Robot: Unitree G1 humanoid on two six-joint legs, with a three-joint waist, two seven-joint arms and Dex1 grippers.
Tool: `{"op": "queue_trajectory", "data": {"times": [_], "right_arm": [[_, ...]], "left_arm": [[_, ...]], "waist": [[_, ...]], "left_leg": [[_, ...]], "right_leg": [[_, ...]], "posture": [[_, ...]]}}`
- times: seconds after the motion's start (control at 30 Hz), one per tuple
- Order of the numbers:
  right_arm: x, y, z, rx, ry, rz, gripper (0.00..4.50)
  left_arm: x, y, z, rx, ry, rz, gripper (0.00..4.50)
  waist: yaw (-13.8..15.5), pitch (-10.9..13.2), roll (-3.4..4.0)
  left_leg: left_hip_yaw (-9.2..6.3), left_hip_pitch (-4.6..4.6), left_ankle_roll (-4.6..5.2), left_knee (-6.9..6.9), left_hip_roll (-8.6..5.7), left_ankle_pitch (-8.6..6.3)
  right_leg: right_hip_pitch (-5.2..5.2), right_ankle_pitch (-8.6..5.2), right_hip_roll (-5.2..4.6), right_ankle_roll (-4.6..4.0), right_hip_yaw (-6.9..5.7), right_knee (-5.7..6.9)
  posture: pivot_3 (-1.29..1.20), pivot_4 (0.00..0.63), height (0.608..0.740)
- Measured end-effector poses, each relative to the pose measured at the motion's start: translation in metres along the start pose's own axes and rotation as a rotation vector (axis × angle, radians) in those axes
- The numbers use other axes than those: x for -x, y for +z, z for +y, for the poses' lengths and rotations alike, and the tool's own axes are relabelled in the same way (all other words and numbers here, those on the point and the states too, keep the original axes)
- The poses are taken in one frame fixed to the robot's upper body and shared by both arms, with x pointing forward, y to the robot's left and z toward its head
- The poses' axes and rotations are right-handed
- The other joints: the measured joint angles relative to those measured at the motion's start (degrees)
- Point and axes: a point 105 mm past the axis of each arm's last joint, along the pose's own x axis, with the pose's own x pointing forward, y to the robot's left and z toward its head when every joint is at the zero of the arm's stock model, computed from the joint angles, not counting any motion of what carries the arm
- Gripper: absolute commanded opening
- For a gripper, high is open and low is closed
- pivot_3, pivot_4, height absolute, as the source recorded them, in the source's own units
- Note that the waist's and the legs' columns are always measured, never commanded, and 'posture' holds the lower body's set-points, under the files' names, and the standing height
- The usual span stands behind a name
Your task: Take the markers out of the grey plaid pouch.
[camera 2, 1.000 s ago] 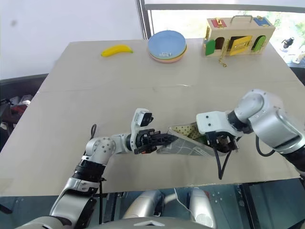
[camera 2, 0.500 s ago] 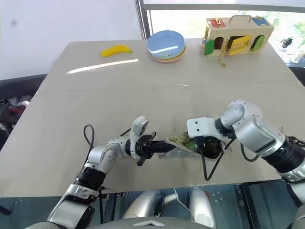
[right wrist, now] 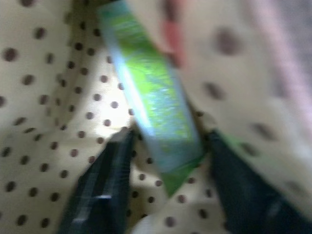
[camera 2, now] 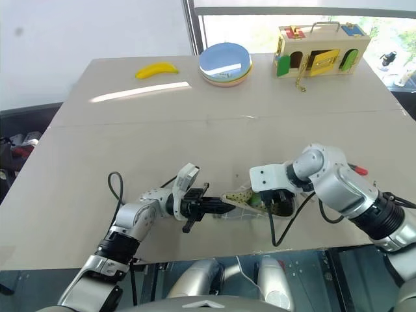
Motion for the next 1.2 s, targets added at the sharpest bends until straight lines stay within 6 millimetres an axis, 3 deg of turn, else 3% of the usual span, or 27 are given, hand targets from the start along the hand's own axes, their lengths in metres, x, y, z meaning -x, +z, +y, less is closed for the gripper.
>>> {"op": "queue_trajectory", "data": {"times": [0.03,0.37,0.8,1.0,1.2], "right_arm": [[0.0,0.0,0.0,0.008,-0.001,-0.001,0.81],[0.001,0.001,0.003,-0.021,-0.005,-0.065,0.81],[0.019,-0.003,0.021,-0.017,0.077,0.0,0.81],[0.03,0.008,0.009,-0.105,0.015,-0.089,0.81],[0.039,0.013,0.013,-0.191,0.014,-0.183,0.81]], "left_arm": [[0.0,0.0,0.0,-0.006,0.001,0.001,0.0],[0.0,0.001,0.001,-0.031,0.007,0.008,0.0],[0.005,0.005,0.007,-0.028,0.019,-0.004,0.0],[0.004,0.005,0.007,-0.032,0.016,-0.004,0.0],[0.004,0.005,0.008,-0.04,0.017,-0.003,0.0]], "waist": [[0.0,0.0,-0.02],[0.1,-0.1,-0.08],[0.4,0.0,-0.05],[0.5,0.0,-0.05],[0.6,0.0,-0.05]], "left_leg": [[-0.01,0.0,0.0,0.0,0.0,0.0],[0.0,0.02,0.0,0.0,0.01,0.0],[-0.03,-0.06,0.0,0.0,-0.02,0.0],[-0.04,-0.1,0.0,0.0,-0.01,0.0],[-0.06,-0.12,0.01,-0.01,-0.02,0.0]], "right_leg": [[0.0,0.0,0.0,0.0,-0.01,0.0],[0.0,0.0,0.01,0.0,0.01,0.02],[0.0,0.0,-0.02,0.0,-0.03,-0.02],[-0.01,0.0,-0.03,0.0,-0.03,-0.03],[-0.01,0.0,-0.04,0.0,-0.05,-0.06]], "posture": [[0.0,0.15,0.74],[0.0,0.15,0.74],[0.0,0.15,0.74],[0.0,0.15,0.74],[0.0,0.15,0.74]]}}
